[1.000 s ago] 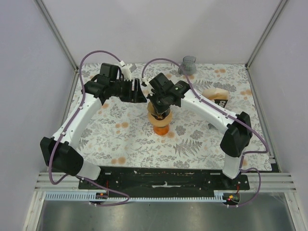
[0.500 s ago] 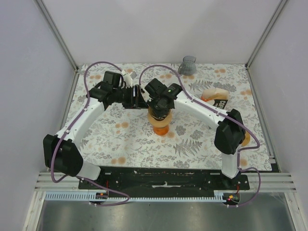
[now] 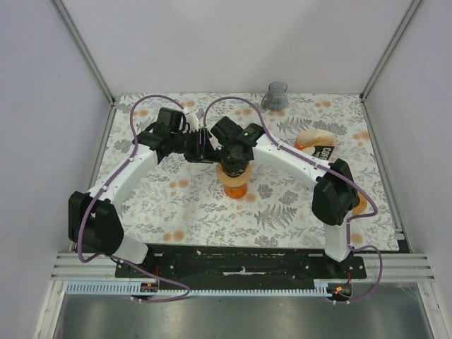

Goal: Place the coffee filter in the dripper

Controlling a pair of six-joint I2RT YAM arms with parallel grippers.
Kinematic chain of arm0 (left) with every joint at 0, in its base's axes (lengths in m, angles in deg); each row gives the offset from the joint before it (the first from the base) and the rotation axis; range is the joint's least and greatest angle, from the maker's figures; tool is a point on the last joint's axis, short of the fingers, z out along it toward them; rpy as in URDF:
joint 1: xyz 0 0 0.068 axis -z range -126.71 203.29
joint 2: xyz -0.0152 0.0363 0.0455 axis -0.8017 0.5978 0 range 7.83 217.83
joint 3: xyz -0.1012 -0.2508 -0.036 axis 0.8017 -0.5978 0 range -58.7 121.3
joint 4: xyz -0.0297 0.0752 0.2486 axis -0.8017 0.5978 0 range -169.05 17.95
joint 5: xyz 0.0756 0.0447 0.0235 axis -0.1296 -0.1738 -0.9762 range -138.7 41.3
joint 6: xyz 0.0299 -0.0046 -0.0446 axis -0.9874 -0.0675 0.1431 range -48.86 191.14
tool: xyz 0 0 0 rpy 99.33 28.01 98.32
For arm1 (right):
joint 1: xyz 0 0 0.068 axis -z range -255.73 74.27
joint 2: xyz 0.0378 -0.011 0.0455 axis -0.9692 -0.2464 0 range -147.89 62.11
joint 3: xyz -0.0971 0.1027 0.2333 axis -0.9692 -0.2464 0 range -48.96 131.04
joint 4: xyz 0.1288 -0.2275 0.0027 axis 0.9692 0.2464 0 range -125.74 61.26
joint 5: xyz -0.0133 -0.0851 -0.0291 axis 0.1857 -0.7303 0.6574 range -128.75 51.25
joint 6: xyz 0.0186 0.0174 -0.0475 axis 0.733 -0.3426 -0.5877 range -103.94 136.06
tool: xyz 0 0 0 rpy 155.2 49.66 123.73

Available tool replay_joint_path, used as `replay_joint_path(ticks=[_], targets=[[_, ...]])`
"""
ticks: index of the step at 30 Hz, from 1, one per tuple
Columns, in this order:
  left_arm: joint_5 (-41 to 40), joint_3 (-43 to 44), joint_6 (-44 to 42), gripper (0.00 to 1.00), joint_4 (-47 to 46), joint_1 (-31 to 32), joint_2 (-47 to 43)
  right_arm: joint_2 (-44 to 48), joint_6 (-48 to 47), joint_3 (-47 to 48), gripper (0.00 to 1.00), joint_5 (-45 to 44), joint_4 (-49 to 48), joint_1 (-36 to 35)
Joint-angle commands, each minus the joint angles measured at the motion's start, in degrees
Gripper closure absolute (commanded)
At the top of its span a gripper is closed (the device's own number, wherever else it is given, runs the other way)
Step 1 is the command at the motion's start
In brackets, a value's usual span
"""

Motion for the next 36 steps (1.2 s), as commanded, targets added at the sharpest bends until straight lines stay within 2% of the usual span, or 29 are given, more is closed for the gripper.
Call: replay_joint_path(ticks=[1,6,9,15,18,20,28,36], targets=[[3.26,-0.28,2.24,0.55,-2.17,0.95,1.12,-3.33,-0.79,-0.04,1.00,-1.22,-1.94,-0.53],[2.12,2.97,0.57,0.56,0.20,0.52,0.24,-3.59,-1.14,-0.92,1.00,-0.61,-2.55,-0.35],[2.64,4.21,0.83,0.53,0.47,-0.63,-0.99,-3.07,-1.23,-1.62,1.00,0.62,-3.34,-0.26],[5.45,1.75,3.29,0.46,-2.43,-0.89,-1.61,-2.63,-0.96,-1.01,1.00,1.50,-3.70,-0.09],[5.54,0.70,3.90,0.46,-3.66,-0.89,-1.08,-2.36,-0.87,-0.57,1.00,1.94,-3.79,-0.09],[5.54,-0.01,4.25,0.49,-4.36,-0.63,-0.47,-2.19,-0.79,-0.13,1.00,1.94,-3.79,-0.18],[5.10,-1.94,3.64,0.78,-4.89,-0.45,0.07,2.11,-1.49,1.98,1.00,1.59,-4.31,0.00],[3.96,-2.03,2.94,0.85,-4.45,-0.36,-0.29,6.42,-2.02,2.07,1.00,2.29,-5.81,1.23]])
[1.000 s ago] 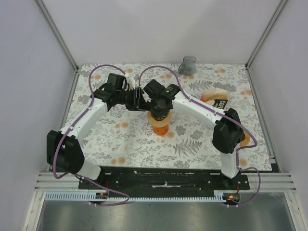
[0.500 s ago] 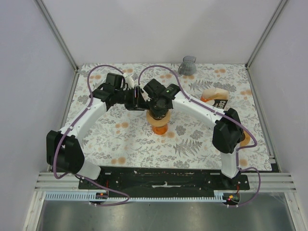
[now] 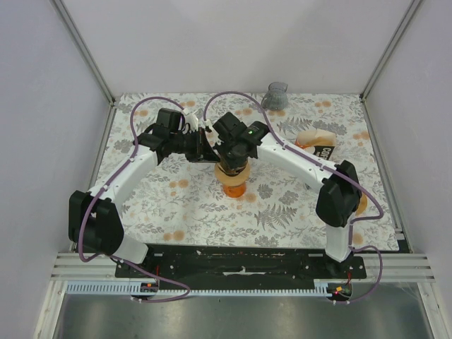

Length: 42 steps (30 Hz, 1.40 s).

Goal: Place the coffee filter in the dripper

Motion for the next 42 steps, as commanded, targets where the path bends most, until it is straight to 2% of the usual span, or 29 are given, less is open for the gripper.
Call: replay_joint_path(ticks=[1,16,23,26,27,28,29,32,33,35,38,42], targets=[[-0.08,-0.02,0.51,0.85,-0.56,0.27,-0.51,5.38,-1.03,1.92,1.00,0.81,-3.42,0.66],[-0.70,1.39,-0.89,0.84,0.32,0.27,-1.12,14.25,-5.51,0.07,1.00,2.74,-5.44,2.07],[-0.26,2.35,-1.68,0.70,0.76,0.18,-1.56,19.44,-8.59,-3.35,1.00,4.94,-7.20,2.16],[-0.43,2.88,-2.12,0.68,1.02,0.27,-1.91,21.11,-10.34,-5.81,1.00,6.77,-8.26,2.16],[-0.52,2.88,-2.21,0.68,1.11,0.27,-2.00,21.63,-11.39,-6.43,0.98,7.74,-8.61,2.16],[-0.52,2.79,-2.21,0.68,1.20,0.27,-1.91,22.16,-12.45,-7.57,0.91,9.41,-8.78,2.07],[-0.61,2.79,-2.13,0.68,1.28,0.27,-1.91,22.86,-14.46,-8.27,0.81,10.90,-9.05,2.16],[-0.79,2.71,-2.39,0.68,1.46,0.27,-1.83,25.67,-22.01,-11.26,0.42,16.09,-11.94,2.16],[-0.87,2.79,-2.39,0.68,1.55,0.18,-1.74,26.73,-25.26,-12.49,0.35,18.19,-13.26,2.16],[-0.87,2.79,-2.30,0.68,1.55,0.27,-1.65,28.49,-33.51,-13.99,0.27,23.28,-14.15,2.07],[-1.14,2.88,-2.39,0.68,1.55,0.27,-1.65,29.46,-44.06,-15.13,0.22,29.18,-13.97,2.16],[-1.23,3.06,-2.30,0.68,1.64,0.27,-1.47,27.01,-58.75,-16.54,0.22,32.62,-8.63,2.16]])
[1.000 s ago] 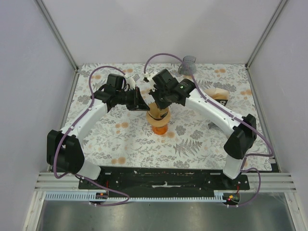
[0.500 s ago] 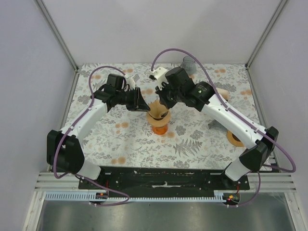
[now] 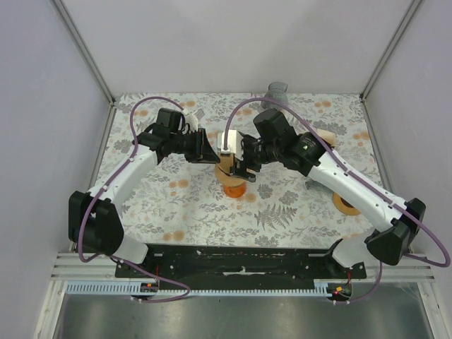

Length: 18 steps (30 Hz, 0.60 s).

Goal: Place the coffee filter in the dripper

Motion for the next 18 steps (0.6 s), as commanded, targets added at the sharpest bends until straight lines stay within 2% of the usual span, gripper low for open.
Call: replay_joint_path(ticks=[1,6,11,13,18], targets=[[-0.26,2.40,-1.76,0.68,-0.37,0.25,-1.21,-1.80,-19.93,-0.41,0.25,6.66,3.38,0.10],[-0.44,2.58,-1.84,0.67,-0.37,0.25,-1.21,-5.24,-22.58,0.91,0.28,1.04,6.38,0.10],[-0.27,2.93,-1.75,0.67,-0.29,0.25,-0.59,-7.26,-23.55,0.91,0.31,0.07,6.38,0.01],[-0.35,3.02,-1.75,0.67,-0.29,0.25,-0.33,-8.22,-23.02,0.82,0.38,-1.34,6.03,0.01],[-0.35,3.28,-1.93,0.67,-0.02,0.25,0.11,-8.93,-22.93,-0.14,0.69,-2.31,5.77,-0.07]])
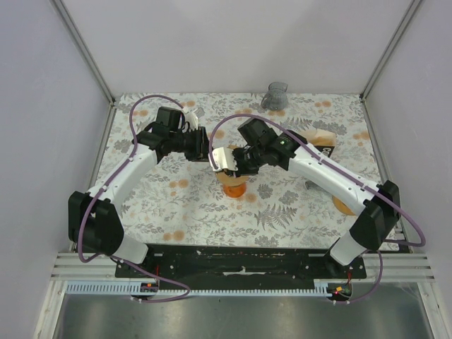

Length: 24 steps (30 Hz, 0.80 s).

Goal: Place the coffee filter in the dripper

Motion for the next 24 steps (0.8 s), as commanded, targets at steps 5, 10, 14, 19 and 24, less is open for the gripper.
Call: replay_joint_path(ticks=[5,10,14,19,24], targets=[[-0.22,2.45,-1.82,0.67,-0.15,0.14,0.37,0.36,-0.92,-0.67,0.81,-0.93,-0.72,0.10],[-0.31,2.36,-1.73,0.67,-0.15,0.14,0.55,0.80,-1.45,-1.55,0.92,-0.75,-0.72,0.10],[-0.31,2.45,-1.82,0.67,-0.24,0.14,0.72,0.54,-1.28,-1.99,0.81,-1.01,-0.90,0.10],[-0.31,2.36,-1.73,0.67,-0.15,0.22,0.81,-0.34,-1.19,-1.38,0.44,-1.02,-0.99,0.10],[-0.31,2.45,-1.82,0.67,-0.07,0.23,0.90,-2.71,-1.36,0.03,0.48,-2.07,-1.07,-0.07]])
